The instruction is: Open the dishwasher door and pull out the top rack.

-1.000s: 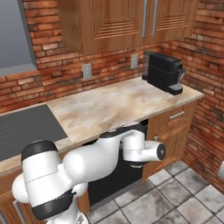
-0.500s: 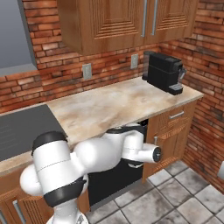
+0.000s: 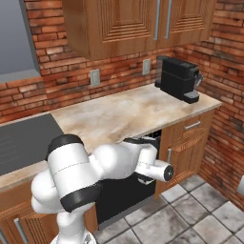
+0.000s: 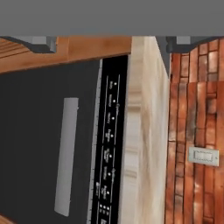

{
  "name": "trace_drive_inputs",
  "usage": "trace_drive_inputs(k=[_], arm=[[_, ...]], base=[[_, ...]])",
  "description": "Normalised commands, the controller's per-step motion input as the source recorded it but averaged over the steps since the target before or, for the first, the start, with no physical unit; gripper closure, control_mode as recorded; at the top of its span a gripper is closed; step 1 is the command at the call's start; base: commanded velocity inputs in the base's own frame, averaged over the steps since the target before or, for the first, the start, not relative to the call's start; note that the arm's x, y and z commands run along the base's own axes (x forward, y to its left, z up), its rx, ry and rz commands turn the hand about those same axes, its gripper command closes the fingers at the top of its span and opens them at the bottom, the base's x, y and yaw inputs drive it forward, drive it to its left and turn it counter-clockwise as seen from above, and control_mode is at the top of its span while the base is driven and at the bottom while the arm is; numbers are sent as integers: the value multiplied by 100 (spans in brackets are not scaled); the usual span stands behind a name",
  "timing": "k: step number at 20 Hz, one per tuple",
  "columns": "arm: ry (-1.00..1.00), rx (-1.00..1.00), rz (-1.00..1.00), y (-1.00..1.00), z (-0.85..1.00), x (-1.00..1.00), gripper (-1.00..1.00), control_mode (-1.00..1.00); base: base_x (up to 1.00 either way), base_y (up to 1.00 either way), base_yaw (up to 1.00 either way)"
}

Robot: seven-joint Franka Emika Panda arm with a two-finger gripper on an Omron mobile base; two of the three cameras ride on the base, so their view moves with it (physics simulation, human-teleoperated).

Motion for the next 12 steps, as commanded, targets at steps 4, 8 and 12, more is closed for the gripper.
trace_drive_inputs(k=[4,8,12], arm=[[-8,1,0,9,-23,6,-100,-100],[-9,1,0,14,-19,6,-100,-100],[-9,0,0,20,-14,9,-100,-100]], base=[[0,0,0],[0,0,0],[0,0,0]])
